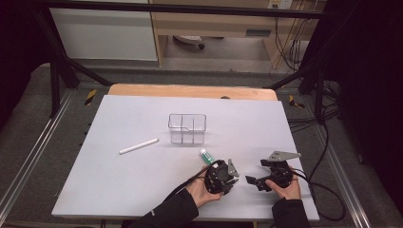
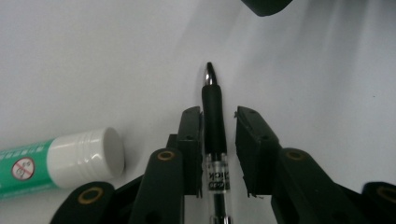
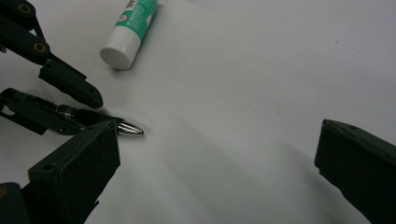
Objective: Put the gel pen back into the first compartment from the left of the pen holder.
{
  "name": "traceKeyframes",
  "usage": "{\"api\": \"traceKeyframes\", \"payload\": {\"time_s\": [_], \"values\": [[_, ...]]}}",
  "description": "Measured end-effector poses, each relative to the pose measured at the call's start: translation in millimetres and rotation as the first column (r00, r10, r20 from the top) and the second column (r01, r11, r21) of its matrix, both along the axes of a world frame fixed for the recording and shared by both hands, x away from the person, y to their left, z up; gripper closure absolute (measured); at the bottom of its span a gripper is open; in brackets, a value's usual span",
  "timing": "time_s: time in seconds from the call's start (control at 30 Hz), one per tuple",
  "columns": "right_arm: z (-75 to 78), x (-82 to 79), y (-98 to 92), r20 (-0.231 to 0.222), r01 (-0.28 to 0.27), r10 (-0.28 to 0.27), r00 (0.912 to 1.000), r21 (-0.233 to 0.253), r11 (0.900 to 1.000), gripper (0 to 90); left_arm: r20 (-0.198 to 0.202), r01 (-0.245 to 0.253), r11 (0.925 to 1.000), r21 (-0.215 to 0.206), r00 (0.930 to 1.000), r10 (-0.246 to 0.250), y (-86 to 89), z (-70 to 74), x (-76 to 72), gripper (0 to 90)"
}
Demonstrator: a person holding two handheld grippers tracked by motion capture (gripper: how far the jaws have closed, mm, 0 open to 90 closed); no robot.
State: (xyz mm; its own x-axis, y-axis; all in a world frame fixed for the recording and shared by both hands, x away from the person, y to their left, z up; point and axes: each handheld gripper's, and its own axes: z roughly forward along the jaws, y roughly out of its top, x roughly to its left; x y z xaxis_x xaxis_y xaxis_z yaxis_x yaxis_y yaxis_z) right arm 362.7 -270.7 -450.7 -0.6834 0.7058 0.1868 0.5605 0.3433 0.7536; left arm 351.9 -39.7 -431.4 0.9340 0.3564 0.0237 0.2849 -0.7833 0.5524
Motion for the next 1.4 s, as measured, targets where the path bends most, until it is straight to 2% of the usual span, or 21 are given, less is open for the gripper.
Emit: {"api": "traceKeyframes", "payload": {"time_s": [0.33, 0.53, 0.63, 0.77, 1.0, 1.17, 1.27, 1.3, 1.33, 1.4], "values": [[0.5, 0.0, -0.6, 0.004, 0.001, -0.001, 1.0000, 0.002, 1.000, 0.5, -0.026, -0.011, 0.9996, 0.027, 0.9996, 0.012, -10.0, -1.6, 2.8, 78.3], [0.5, -0.1, -0.5, 0.004, 0.001, -0.001, 1.0000, 0.006, 1.000, 0.5, -0.048, -0.043, 0.9989, 0.019, 0.9979, 0.044, -10.1, -1.6, 4.1, 79.5], [0.6, -0.1, -0.6, 0.004, 0.001, -0.001, 1.0000, 0.004, 1.000, 0.5, -0.066, -0.064, 0.9980, 0.002, 0.9958, 0.064, -8.7, -2.0, 4.6, 79.7], [0.4, 0.2, -0.8, 0.006, 0.001, -0.001, 1.0000, 0.001, 1.000, 0.5, -0.070, -0.065, 0.9973, -0.033, 0.9955, 0.063, -3.1, -0.1, 4.3, 79.7], [0.2, 0.3, -0.7, 0.006, 0.001, -0.001, 1.0000, -0.002, 1.000, 0.5, -0.068, -0.065, 0.9934, -0.094, 0.9960, 0.059, 11.3, 16.0, 0.7, 79.8], [0.0, 0.1, -0.3, 0.002, 0.003, -0.003, 1.0000, 0.000, 1.000, 0.5, -0.045, -0.074, 0.9844, -0.159, 0.9967, 0.068, 27.9, 33.7, -1.7, 79.8], [-0.2, 0.3, -0.2, 0.000, 0.001, -0.001, 1.0000, -0.004, 1.000, 0.5, -0.029, -0.092, 0.9737, -0.208, 0.9957, 0.088, 41.0, 45.5, -0.8, 79.8], [-0.3, 0.3, -0.2, 0.000, 0.000, 0.000, 1.0000, -0.005, 1.000, 0.5, -0.020, -0.108, 0.9646, -0.241, 0.9942, 0.106, 50.1, 52.4, 0.8, 79.8], [-0.3, 0.2, -0.1, 0.001, 0.001, -0.001, 1.0000, -0.003, 1.000, 0.5, -0.020, -0.108, 0.9646, -0.241, 0.9942, 0.106, 50.1, 52.4, 0.8, 79.8], [-0.2, 0.1, -0.1, -0.001, 0.003, -0.003, 1.0000, -0.002, 1.000, 0.5, -0.008, -0.123, 0.9566, -0.264, 0.9920, 0.126, 59.3, 58.2, 3.5, 79.8]]}}
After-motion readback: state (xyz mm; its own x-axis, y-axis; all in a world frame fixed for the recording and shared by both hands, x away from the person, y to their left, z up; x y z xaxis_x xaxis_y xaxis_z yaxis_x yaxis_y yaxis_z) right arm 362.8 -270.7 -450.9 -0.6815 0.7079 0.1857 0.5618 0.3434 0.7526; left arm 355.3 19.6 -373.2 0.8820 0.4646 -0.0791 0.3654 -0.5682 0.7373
